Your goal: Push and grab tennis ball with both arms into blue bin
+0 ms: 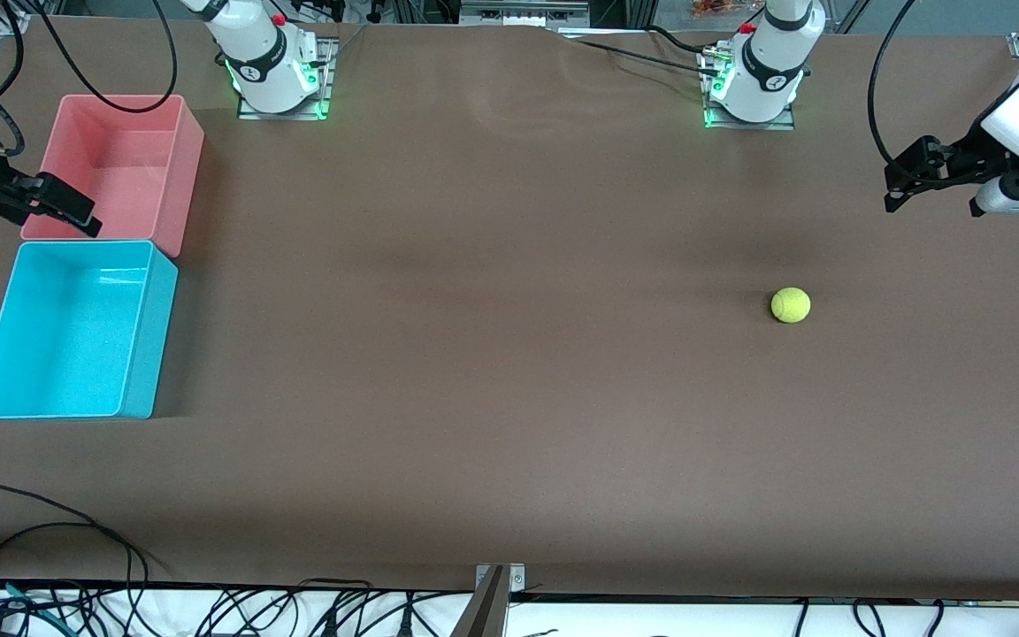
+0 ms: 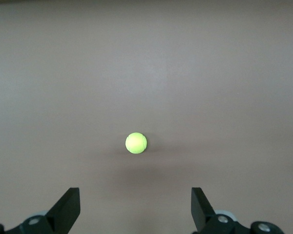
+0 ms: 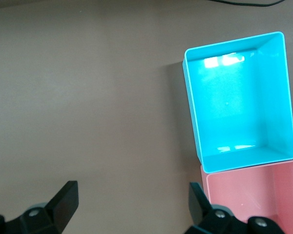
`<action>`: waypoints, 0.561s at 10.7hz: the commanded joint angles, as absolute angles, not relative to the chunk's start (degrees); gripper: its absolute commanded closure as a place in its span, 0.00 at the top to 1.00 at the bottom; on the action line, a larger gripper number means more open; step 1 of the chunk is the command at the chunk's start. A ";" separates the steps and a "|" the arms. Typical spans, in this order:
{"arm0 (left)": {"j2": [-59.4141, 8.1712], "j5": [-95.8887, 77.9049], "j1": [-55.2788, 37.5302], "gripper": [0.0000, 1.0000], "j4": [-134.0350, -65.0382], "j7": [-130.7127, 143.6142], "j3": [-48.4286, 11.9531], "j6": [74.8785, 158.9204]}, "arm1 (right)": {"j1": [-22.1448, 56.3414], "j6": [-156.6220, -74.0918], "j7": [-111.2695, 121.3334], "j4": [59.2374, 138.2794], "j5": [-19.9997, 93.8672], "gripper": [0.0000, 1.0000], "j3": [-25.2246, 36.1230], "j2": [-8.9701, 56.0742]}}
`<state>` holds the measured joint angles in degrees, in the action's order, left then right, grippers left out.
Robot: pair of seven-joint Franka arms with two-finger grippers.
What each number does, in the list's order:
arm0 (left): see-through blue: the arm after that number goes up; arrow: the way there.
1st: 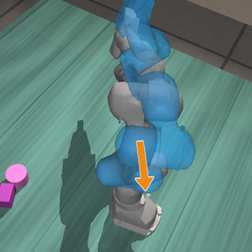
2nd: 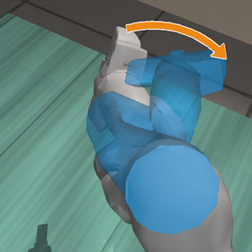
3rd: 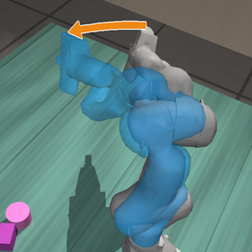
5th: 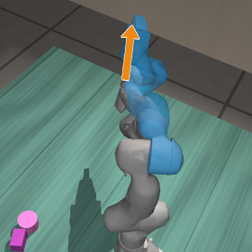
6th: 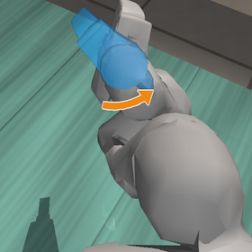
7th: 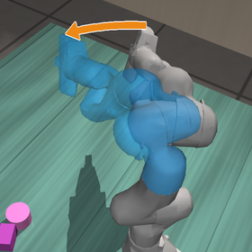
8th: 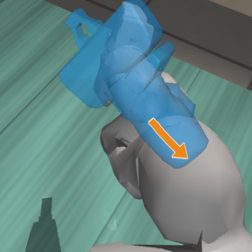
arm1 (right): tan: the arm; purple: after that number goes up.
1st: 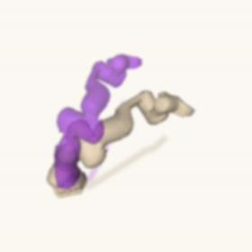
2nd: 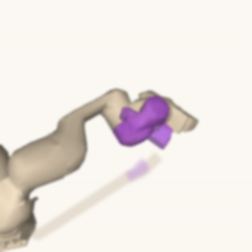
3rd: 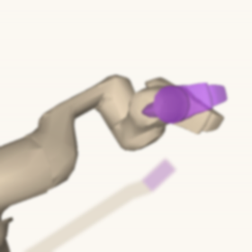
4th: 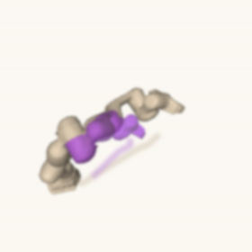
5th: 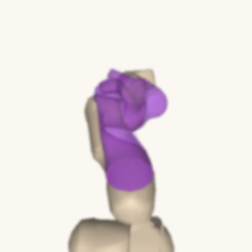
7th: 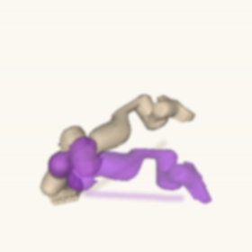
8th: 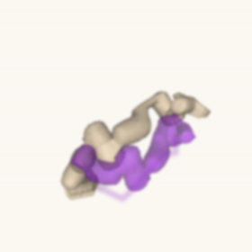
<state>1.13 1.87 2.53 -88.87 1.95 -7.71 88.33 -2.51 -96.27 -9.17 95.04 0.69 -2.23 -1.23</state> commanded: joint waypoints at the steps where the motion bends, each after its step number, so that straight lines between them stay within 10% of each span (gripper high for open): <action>1: 3.51 1.76 4.56 1.00 -92.36 2.64 -8.44 90.96 | -2.37 -95.80 -8.61 93.60 1.93 1.00 -2.02 -0.70; 6: 4.92 1.67 5.71 1.00 -94.93 3.34 -8.61 90.36 | -2.37 -95.80 -8.53 93.69 1.93 1.00 -1.93 -0.70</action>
<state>2.62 1.87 4.99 -92.86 2.20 -7.68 89.79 -2.50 -96.27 -9.15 95.04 0.69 -2.24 -1.23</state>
